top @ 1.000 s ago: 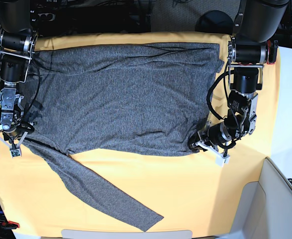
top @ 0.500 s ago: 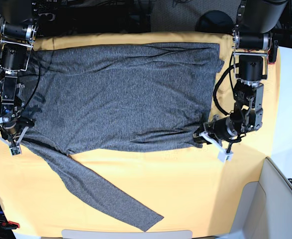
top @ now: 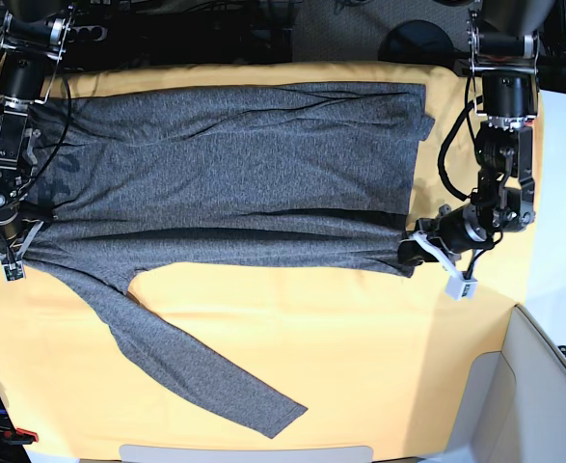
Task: Fold the T-shirt properly
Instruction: 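Fold the grasped edge over the shirt toward the arm bases with both grippers, then open both grippers to release the folded edge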
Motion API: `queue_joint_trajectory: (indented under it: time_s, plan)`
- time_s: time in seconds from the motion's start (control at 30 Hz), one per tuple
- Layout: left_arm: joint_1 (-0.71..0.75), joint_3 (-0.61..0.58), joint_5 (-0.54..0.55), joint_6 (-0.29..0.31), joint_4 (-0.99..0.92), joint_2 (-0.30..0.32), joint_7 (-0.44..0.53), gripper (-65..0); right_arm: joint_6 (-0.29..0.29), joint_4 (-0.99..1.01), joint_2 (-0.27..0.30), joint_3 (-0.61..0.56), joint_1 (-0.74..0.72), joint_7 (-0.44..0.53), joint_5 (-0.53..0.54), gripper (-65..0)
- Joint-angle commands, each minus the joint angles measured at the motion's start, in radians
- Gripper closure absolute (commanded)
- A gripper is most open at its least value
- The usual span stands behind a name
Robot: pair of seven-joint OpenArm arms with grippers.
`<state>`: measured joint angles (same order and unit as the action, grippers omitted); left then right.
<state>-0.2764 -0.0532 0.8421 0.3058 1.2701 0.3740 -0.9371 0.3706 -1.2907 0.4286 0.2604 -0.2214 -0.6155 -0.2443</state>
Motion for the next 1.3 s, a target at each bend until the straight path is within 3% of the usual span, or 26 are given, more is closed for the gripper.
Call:
queue_joint_trajectory:
  time_s: [0.0,0.43,0.73,1.27]
  plan:
    - [-0.019,0.065,0.007,0.002,0.066,0.016,-0.036,-0.2,-0.014,-0.031,0.023,0.009,-0.008,0.015,-0.007,0.0]
    - [0.159,0.220,0.007,0.002,0.382,0.015,-0.193,-0.2,-0.015,-0.160,0.003,0.009,0.133,0.015,-0.003,0.0]
    - [0.302,0.220,0.007,0.002,0.532,0.015,-0.193,-0.2,-0.012,-0.232,-0.017,0.145,0.239,0.013,-0.003,0.0]
    - [0.362,0.220,0.007,0.002,0.534,0.015,-0.193,-0.2,-0.012,-0.224,-0.041,0.145,0.277,0.013,-0.003,0.0]
